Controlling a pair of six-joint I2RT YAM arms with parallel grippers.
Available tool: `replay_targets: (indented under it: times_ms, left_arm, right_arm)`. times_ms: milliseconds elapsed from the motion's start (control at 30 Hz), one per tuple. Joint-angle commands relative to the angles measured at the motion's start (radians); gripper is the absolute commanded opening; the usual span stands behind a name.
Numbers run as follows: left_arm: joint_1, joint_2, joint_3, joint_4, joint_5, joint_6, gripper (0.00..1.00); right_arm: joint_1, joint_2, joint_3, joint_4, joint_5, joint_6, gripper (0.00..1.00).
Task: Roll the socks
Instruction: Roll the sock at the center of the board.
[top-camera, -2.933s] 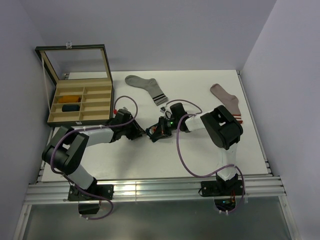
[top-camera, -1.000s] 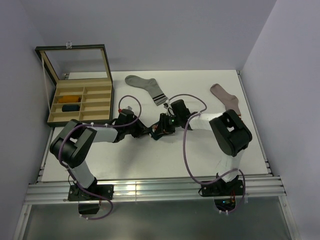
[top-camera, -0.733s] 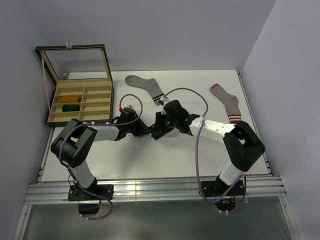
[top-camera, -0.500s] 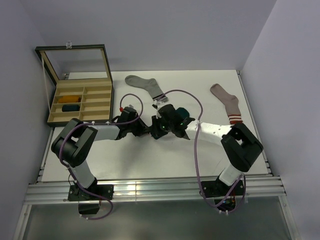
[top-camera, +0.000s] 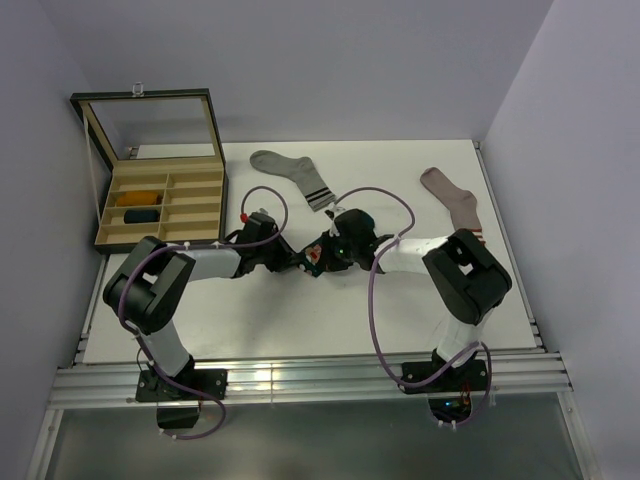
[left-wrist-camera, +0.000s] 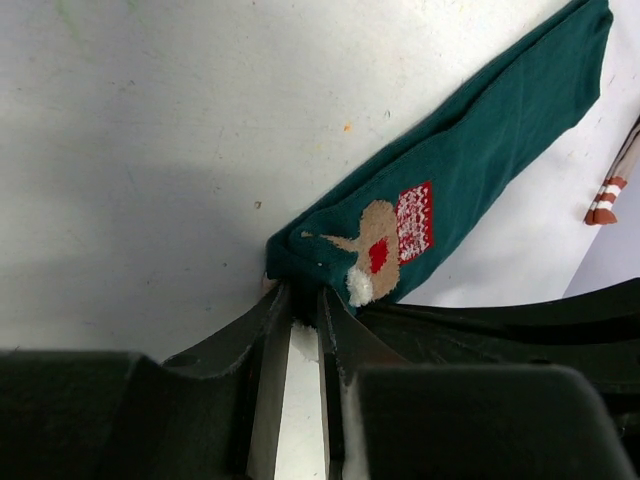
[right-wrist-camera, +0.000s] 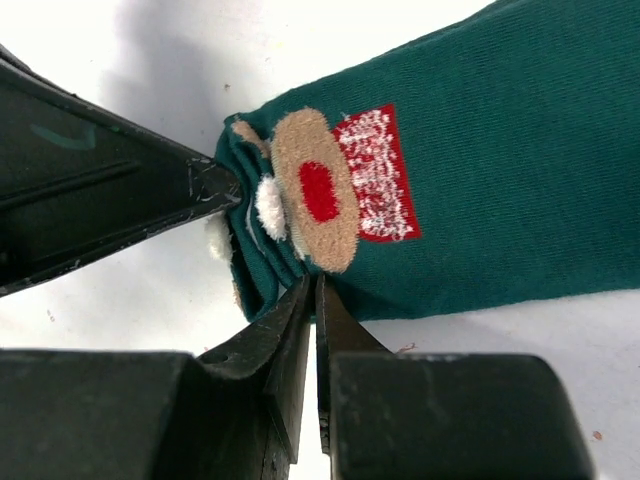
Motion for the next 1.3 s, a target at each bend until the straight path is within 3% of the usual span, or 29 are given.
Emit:
replay_targets:
  times_ms: [0, 233, 367, 700, 867, 1033, 1100, 1267]
  left_arm:
    - [-0.005, 0.025, 0.018, -0.097, -0.067, 0.047, 0.23]
    - [-0.013, 0.027, 0.055, -0.153, -0.088, 0.059, 0.23]
    - [-0.016, 0.030, 0.067, -0.185, -0.094, 0.065, 0.22]
    - [-0.022, 0.030, 0.083, -0.197, -0.099, 0.070, 0.22]
    - [-0.025, 0.033, 0.086, -0.197, -0.098, 0.071, 0.22]
    - [-0.025, -0.001, 0.080, -0.197, -0.105, 0.080, 0.24]
    - [-0.025, -0.045, 0.066, -0.191, -0.121, 0.094, 0.29]
    - [-0.025, -0.163, 0.009, -0.165, -0.141, 0.097, 0.43]
  right_arm:
    - [-0.003, -0.014, -0.010, -0.001, -0.019, -0.008, 0.12]
    - [0.053, -0.153, 0.016, -0.063, 0.106, -0.121, 0.24]
    - [0.099, -0.149, 0.022, -0.052, 0.154, -0.179, 0.33]
    - [0.145, -0.049, 0.064, -0.026, 0.217, -0.198, 0.35]
    - [0.144, -0.006, 0.081, -0.024, 0.214, -0.189, 0.32]
    - [0.116, 0.035, 0.078, -0.060, 0.196, -0.132, 0.09]
    - [0.092, 0.041, 0.070, -0.070, 0.153, -0.111, 0.00]
    - [-0.008, 0.077, 0.048, -0.077, -0.033, -0.003, 0.00]
